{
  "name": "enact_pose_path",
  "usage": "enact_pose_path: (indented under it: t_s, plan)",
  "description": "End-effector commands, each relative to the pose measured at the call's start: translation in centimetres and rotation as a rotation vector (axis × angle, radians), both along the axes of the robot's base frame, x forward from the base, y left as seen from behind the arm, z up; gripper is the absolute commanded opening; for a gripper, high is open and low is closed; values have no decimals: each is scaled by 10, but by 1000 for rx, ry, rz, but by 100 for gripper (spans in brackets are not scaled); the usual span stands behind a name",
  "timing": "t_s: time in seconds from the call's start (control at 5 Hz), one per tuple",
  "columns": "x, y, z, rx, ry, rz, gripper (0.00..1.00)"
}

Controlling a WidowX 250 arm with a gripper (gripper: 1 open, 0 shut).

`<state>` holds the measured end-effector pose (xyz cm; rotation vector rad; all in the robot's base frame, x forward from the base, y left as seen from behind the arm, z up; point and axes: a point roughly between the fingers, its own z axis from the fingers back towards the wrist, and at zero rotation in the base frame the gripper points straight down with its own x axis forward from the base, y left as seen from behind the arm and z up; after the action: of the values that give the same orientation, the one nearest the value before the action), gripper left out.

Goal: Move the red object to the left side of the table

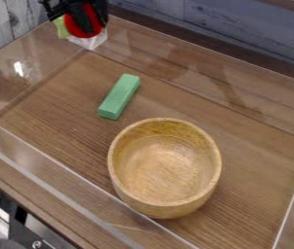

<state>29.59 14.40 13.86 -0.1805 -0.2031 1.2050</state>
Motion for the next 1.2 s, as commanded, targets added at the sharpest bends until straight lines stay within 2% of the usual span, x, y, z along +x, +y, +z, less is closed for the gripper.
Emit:
enact_pose_path:
  t_s: [0.0, 0.2, 0.4, 0.8, 1.0]
  plan:
    - [-8, 4, 27, 31, -54, 11, 0]
    - [-21, 3, 20, 21, -62, 2, 0]
    - [-35, 10, 4, 30, -67, -22, 0]
    - [-41, 37, -23, 83, -81, 40, 0]
    - [-37, 53, -26, 114, -81, 99, 0]
